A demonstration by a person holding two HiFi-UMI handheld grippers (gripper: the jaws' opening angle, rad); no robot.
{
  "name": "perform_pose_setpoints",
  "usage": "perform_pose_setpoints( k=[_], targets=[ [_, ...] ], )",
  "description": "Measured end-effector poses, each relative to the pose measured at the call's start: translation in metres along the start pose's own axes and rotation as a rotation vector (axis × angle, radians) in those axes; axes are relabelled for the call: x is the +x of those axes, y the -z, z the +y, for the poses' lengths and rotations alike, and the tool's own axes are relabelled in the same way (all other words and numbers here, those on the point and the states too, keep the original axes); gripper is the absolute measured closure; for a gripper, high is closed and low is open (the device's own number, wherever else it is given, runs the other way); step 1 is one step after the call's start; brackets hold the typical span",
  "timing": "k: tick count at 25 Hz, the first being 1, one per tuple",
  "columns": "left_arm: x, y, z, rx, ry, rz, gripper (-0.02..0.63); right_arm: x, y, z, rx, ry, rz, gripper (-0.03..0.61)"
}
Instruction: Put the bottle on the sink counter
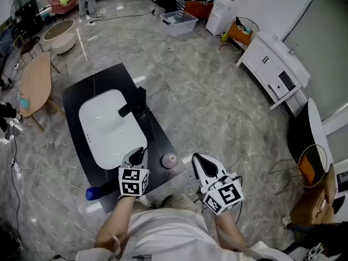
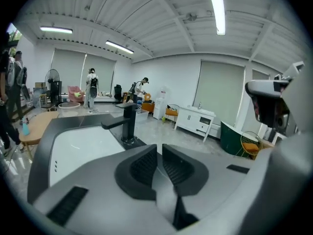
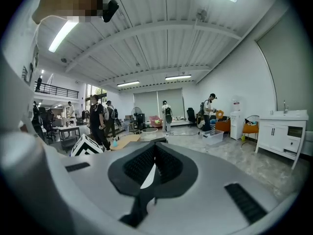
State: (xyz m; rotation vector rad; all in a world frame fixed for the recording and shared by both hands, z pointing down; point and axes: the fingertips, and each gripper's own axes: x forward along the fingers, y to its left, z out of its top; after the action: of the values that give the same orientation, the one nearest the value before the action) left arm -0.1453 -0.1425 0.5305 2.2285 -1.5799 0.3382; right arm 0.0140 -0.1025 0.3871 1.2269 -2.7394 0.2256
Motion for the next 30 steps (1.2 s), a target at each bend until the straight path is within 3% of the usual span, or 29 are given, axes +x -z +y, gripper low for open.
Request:
perform_pose_setpoints(
  k=[3,11,23,30],
  targets=[
    [-0.007,-0.026,0.002,0.0,-0.001,-0.05,0.596,-0.003,-0.004,-0.006,-0.003,0.007,-0.012,0.568],
    [-0.038,-0.088,0.012,0.055,-0.031,-0.154,0.6,-0.001,-0.014,-0.022,0.027,0.019,-0.042,0.568],
    [-0.135,-0.204,0.01,0.088,-0.128,-0.469,0.6,0.004,-0.048,-0.059,0.006,0.002,-0.068,0.568],
    [-0.183,-0.234,0.005,0.096,-0.181,-0.572,0.6,0.0,-0.065,-0.074,-0.012,0.014,-0.091,0.568]
  ],
)
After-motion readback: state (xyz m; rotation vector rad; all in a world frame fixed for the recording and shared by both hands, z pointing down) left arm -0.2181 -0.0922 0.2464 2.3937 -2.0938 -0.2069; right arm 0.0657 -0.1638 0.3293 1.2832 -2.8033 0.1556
